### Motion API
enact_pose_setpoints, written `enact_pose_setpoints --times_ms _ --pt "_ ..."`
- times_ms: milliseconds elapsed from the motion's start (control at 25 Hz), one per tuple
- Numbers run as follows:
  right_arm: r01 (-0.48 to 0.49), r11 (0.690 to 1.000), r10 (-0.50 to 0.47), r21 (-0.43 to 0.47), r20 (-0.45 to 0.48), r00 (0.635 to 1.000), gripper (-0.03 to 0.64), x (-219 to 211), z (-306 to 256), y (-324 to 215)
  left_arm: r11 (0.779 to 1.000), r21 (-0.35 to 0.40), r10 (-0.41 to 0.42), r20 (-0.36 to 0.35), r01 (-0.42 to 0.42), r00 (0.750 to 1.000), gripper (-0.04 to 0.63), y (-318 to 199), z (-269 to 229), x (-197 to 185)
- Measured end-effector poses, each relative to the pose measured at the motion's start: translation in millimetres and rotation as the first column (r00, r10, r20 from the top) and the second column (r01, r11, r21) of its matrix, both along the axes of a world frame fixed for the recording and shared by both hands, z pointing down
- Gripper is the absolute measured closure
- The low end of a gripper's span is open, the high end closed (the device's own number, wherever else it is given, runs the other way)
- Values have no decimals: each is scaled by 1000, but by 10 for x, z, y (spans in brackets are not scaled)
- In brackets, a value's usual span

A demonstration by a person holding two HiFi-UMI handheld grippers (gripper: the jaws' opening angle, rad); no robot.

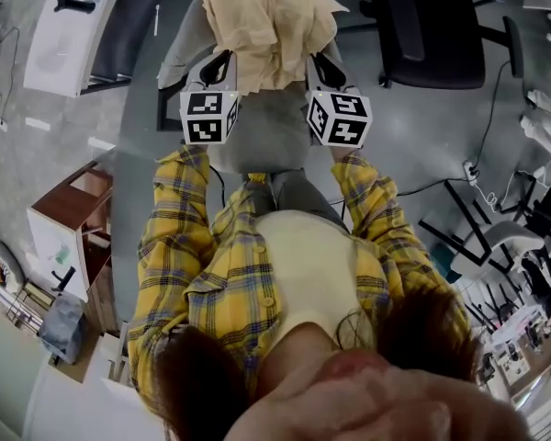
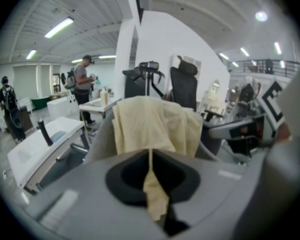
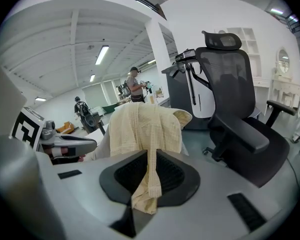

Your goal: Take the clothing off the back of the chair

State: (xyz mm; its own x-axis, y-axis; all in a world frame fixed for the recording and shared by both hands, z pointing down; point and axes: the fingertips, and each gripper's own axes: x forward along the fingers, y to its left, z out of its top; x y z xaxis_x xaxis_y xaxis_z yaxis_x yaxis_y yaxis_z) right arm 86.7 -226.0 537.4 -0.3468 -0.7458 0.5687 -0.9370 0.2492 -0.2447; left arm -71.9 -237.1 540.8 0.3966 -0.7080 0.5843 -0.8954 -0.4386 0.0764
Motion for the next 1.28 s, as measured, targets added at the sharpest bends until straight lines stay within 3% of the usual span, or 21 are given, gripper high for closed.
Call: enact_pose_setpoints --times_ms 160,360,640,960,1280 --pt "-32 999 32 4 -22 999 587 101 40 -95 1000 -2 -12 -2 12 1000 574 -130 44 -42" --pt "-52 999 52 -1 -40 998 475 134 118 -139 999 -4 -36 15 37 999 542 -244 119 -145" --pt "-65 998 65 0 -44 997 407 142 239 -365 998 -13 -58 25 58 998 515 -309 192 -231" --pt "-15 1000 15 13 -34 999 393 -165 280 -589 998 -12 -64 24 64 998 457 -350 224 -295" --pt "-8 1000 8 5 -30 1000 393 -288 316 -680 996 -23 -82 -21 82 996 403 -579 264 -310"
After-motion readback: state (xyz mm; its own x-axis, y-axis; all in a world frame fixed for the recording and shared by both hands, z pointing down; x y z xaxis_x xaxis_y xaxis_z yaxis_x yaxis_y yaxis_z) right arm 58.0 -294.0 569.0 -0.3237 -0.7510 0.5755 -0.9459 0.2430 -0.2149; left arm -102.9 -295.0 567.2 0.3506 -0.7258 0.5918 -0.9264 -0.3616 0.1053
